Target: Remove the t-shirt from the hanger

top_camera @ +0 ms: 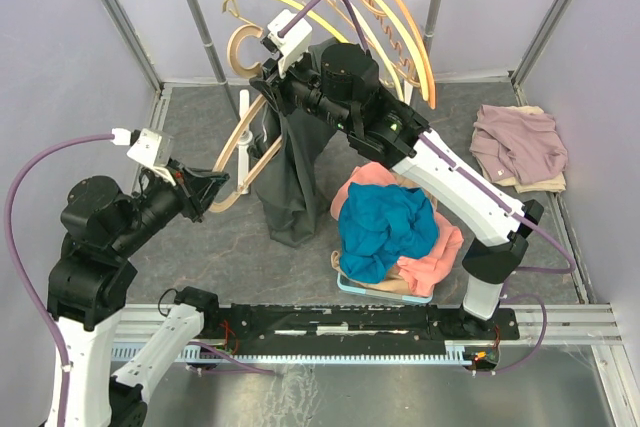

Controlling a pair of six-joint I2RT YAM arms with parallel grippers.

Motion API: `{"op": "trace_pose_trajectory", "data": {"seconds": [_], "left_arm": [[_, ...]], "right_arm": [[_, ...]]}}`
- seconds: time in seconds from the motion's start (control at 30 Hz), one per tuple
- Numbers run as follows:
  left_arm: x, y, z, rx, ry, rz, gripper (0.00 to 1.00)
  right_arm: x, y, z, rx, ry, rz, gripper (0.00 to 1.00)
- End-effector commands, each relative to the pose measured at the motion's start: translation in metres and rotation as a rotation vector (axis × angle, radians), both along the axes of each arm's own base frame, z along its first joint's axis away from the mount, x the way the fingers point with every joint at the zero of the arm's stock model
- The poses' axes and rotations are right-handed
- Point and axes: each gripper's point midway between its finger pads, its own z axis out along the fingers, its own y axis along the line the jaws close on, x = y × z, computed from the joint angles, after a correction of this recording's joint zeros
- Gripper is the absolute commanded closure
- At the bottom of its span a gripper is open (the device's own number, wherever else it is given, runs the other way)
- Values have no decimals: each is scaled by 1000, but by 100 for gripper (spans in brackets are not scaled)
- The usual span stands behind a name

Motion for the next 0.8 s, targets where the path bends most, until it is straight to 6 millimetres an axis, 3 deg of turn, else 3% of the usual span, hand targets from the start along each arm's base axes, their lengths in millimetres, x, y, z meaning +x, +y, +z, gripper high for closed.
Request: {"op": "trace_pose_trajectory", "data": {"seconds": [0.0,0.07,0.2,0.77], "left_arm": [[4,1,17,34,-71,-5,91],[5,2,18,33,-69,1,97],[3,7,24,23,-80,31,97],[-17,32,44,14,-147,141,97]], "right_arm": [[-22,-11,52,110,-78,53,99],[-20,-12,51,106,-74,42,98],[-17,-14,51,107,-67,21,95],[-14,-14,54,137,-37,3,54]]}}
